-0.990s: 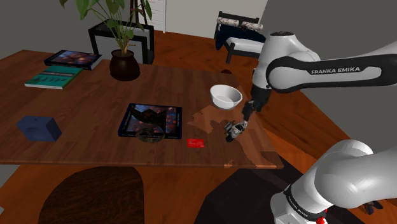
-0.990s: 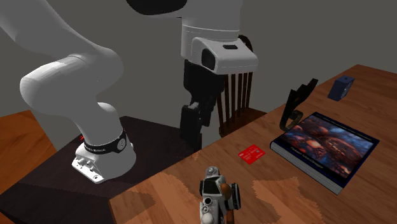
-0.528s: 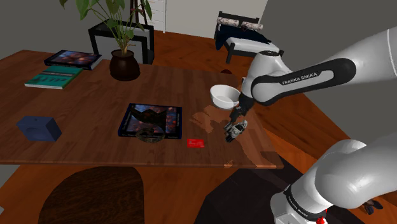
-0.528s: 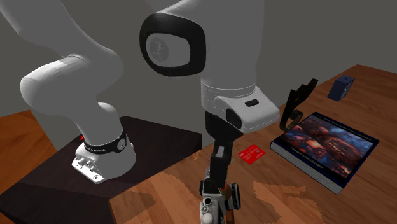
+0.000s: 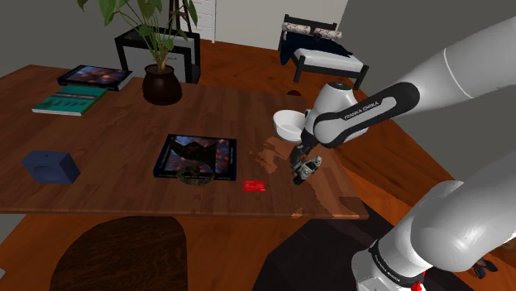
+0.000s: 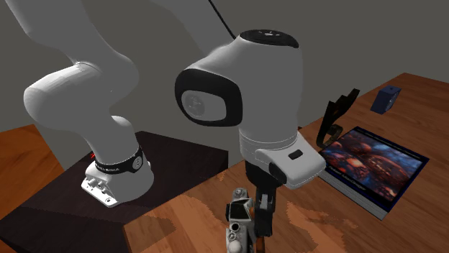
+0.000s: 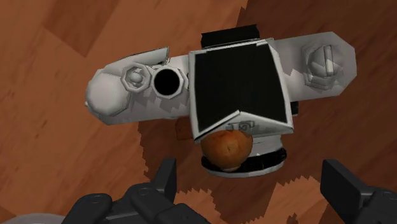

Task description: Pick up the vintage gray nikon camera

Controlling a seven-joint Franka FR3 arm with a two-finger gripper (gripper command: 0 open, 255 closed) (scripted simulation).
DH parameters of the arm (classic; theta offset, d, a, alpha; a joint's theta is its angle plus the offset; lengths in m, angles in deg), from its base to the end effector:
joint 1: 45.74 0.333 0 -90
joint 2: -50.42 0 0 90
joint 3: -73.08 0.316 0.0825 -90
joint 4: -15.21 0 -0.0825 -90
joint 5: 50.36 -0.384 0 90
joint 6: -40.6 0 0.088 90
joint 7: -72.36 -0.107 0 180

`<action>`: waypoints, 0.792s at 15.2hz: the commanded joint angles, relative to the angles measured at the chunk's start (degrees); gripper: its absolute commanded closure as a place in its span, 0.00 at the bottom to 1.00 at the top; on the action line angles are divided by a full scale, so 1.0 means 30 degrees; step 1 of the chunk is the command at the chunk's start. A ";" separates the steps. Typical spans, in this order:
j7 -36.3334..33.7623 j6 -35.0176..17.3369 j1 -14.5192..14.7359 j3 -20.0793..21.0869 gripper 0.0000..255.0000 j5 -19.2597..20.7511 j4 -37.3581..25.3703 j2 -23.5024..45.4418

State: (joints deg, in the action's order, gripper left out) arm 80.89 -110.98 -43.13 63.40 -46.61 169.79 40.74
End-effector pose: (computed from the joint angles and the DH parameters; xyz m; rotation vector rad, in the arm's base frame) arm 0.4135 -0.0475 0.2947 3.1124 0.1277 0.1763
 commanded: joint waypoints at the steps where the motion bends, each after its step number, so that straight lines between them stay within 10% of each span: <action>1: 0.0108 -0.0755 0.0042 -0.0053 0.00 -0.0125 0.0118 0.0618; 4: 0.0183 -0.1271 0.0076 -0.0077 0.00 -0.0232 0.0187 0.1068; 5: 0.0215 -0.1283 0.0072 -0.0092 1.00 -0.0246 0.0173 0.1095; 12: 0.0234 -0.1306 0.0064 -0.0104 1.00 -0.0245 0.0195 0.1094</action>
State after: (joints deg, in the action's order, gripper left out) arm 81.58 -115.00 -42.89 63.15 -47.34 170.28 43.95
